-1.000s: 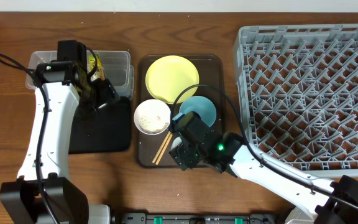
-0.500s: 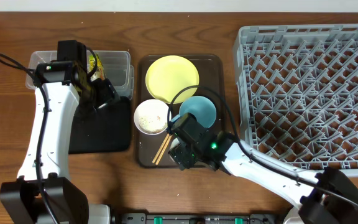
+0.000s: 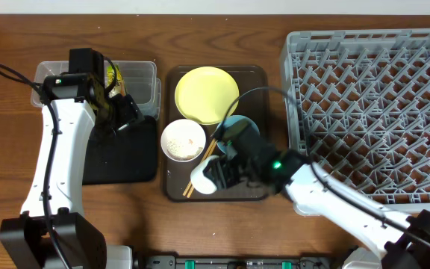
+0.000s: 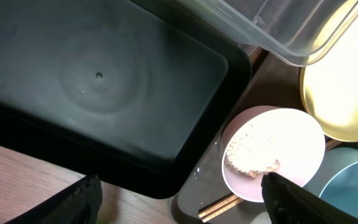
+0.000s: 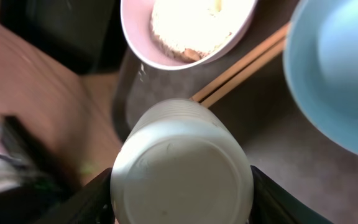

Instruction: Sort waste into correct bins and load items into the dishwasher rack

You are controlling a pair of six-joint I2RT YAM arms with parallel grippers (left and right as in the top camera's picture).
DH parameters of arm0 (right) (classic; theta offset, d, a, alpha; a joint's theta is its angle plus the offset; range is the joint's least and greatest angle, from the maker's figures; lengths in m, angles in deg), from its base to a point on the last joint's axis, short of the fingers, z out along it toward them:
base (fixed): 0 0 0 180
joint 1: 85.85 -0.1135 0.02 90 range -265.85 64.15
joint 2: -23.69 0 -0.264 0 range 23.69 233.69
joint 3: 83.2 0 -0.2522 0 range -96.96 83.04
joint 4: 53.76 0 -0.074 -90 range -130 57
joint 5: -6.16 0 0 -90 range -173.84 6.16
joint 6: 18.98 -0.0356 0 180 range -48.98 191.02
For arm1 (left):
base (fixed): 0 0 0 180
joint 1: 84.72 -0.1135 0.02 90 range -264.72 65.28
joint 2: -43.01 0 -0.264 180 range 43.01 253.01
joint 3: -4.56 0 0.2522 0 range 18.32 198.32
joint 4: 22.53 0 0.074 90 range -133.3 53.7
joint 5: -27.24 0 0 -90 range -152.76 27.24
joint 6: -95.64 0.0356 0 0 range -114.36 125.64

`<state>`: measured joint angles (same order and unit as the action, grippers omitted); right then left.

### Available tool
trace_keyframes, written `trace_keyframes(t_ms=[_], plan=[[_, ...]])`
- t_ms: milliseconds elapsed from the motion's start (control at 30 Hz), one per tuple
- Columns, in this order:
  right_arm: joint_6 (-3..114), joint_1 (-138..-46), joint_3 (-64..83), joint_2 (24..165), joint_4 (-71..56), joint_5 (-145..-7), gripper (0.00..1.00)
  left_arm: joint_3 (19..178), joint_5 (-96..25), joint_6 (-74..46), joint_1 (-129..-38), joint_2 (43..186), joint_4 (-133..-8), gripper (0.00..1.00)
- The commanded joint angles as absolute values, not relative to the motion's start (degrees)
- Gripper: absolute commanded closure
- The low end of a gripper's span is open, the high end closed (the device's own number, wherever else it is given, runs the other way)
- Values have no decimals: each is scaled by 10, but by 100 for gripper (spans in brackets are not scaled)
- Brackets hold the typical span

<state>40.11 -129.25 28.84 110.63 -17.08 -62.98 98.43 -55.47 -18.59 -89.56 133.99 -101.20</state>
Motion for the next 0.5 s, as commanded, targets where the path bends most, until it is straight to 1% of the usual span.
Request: trace_keyframes(t_ms=[0, 67, 100, 167, 233, 333, 467], plan=[[326, -1247, 295, 1099, -183, -493, 43, 983, -558, -191, -898, 1338, -1014, 16], [311, -1225, 298, 1099, -208, -440, 45, 983, -558, -191, -898, 1338, -1014, 15], [296, -1215, 301, 1099, -226, -411, 44, 983, -558, -191, -898, 1338, -1014, 15], [247, -1196, 311, 1099, -263, -359, 44, 983, -558, -191, -898, 1338, -1014, 15], [206, -1181, 323, 1099, -282, -335, 47, 983, -558, -191, -898, 1338, -1014, 15], [168, -1164, 348, 1099, -276, -323, 64, 983, -558, -191, -898, 1338, -1014, 15], [161, -1152, 395, 1099, -267, -326, 63, 983, -558, -186, -898, 1338, -1014, 15]])
